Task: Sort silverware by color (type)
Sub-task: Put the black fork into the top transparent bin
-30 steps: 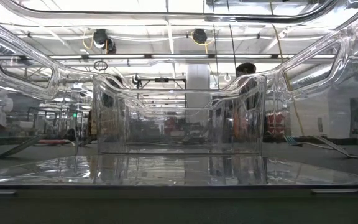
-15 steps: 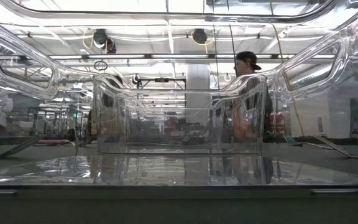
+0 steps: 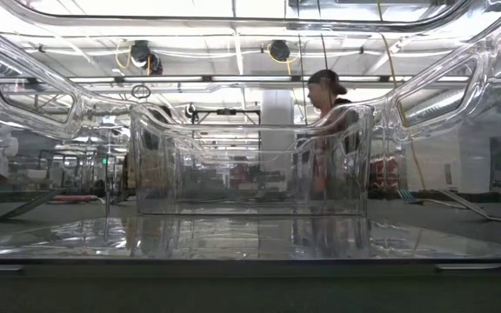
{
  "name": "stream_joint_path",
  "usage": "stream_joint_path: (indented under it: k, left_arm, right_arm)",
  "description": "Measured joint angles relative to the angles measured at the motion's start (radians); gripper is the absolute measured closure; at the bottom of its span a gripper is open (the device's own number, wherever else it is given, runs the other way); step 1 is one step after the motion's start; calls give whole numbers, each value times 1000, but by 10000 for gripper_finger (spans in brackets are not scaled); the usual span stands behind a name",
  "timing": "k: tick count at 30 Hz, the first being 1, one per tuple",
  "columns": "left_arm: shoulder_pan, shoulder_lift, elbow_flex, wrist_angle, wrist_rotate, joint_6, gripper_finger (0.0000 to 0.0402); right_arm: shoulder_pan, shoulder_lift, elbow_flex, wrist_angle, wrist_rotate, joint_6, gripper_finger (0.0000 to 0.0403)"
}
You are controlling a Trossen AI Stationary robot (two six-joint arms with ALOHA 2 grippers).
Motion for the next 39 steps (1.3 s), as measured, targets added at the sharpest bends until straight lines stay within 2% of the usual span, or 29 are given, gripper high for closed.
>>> stream_joint_path:
  k: [6,10,16,24,32,39]
  left_arm:
    - [0,0,-47,20,0,3,165]
    - [2,-6,-82,75,5,0,185]
    - [4,-6,-120,144,14,4,235]
    - [3,-4,-123,151,16,31,311]
    - [4,-2,-124,144,-40,68,386]
    - [5,-2,-125,141,-58,157,390]
  right_arm:
    - [0,0,0,0,0,0,206]
    - [0,0,0,6,0,0,206]
    - [0,0,0,8,0,0,206]
    - [0,0,0,8,0,0,206]
    - [0,0,0,7,0,0,206]
    - [0,0,0,7,0,0,206]
